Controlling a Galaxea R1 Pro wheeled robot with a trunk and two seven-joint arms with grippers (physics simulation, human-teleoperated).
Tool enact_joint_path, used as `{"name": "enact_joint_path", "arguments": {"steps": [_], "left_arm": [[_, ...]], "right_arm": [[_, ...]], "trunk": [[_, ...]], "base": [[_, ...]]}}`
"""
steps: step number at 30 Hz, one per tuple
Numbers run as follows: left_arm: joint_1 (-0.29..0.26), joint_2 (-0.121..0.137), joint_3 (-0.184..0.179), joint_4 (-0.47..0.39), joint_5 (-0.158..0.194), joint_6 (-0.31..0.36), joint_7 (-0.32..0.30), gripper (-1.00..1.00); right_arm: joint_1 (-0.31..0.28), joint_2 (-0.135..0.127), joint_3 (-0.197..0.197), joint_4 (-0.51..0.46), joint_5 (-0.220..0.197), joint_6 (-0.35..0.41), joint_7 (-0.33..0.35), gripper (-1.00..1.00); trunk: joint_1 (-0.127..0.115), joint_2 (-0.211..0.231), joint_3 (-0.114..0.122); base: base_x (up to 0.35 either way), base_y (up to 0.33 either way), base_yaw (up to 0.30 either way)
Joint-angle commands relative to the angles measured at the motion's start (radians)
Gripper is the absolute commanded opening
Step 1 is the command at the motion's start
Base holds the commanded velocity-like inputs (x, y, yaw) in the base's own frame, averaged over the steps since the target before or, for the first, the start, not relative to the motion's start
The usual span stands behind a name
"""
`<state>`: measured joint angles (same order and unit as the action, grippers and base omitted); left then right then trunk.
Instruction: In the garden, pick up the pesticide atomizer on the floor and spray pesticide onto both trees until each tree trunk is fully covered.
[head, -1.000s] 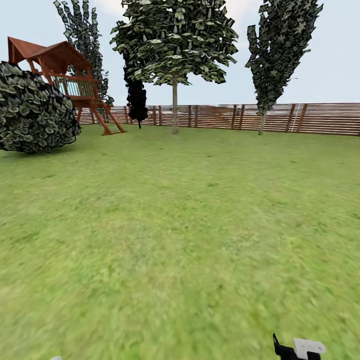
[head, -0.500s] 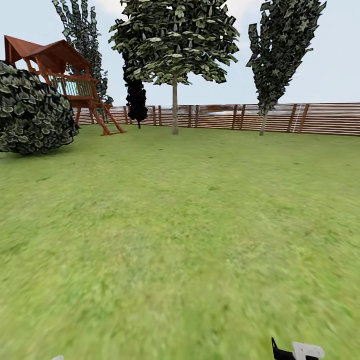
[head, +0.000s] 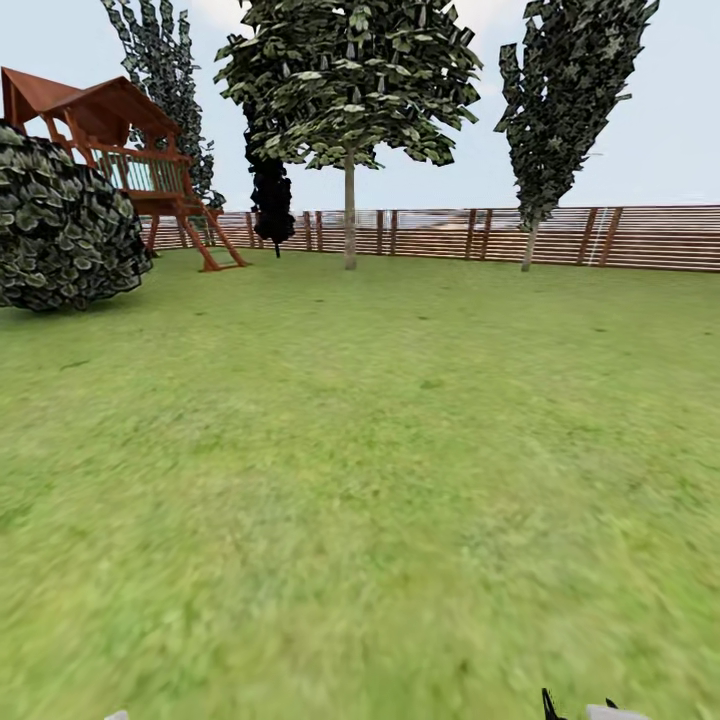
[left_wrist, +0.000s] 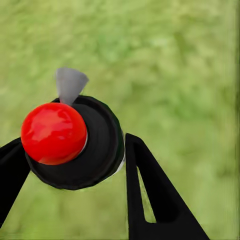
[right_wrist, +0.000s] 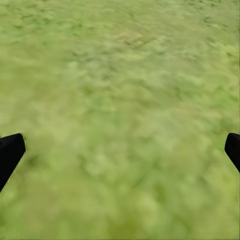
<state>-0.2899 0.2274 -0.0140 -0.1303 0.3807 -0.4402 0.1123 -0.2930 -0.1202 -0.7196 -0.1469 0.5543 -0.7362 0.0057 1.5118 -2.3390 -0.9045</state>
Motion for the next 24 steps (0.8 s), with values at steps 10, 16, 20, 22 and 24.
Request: {"name": "enact_joint_path", "arguments": {"steps": [10,16,20,22,24], "left_arm": [[0.0,0.0,0.0,0.0,0.0,0.0,0.0,-1.0],[0.0,0.0,0.0,0.0,0.0,0.0,0.0,-1.0],[0.0,0.0,0.0,0.0,0.0,0.0,0.001,-1.0],[0.0,0.0,0.0,0.0,0.0,0.0,0.001,-1.0],[0.0,0.0,0.0,0.0,0.0,0.0,0.001,-1.0]], "right_arm": [[0.0,0.025,0.0,0.118,-0.001,0.003,0.001,1.0],[0.0,0.059,0.0,0.119,-0.001,0.003,0.0,1.0],[0.0,0.06,-0.001,0.119,-0.001,0.003,0.0,1.0],[0.0,0.06,-0.001,0.119,-0.001,0.003,0.0,1.0],[0.0,0.06,-0.001,0.119,-0.001,0.003,0.0,1.0]], "trunk": [[0.0,0.0,0.0],[0.0,0.0,0.0],[0.0,0.0,0.0],[0.0,0.0,0.0],[0.0,0.0,0.0]], "base": [[0.342,0.0,0.0],[0.342,0.0,0.0],[0.342,0.0,0.0],[0.342,0.0,0.0],[0.342,0.0,0.0]]}}
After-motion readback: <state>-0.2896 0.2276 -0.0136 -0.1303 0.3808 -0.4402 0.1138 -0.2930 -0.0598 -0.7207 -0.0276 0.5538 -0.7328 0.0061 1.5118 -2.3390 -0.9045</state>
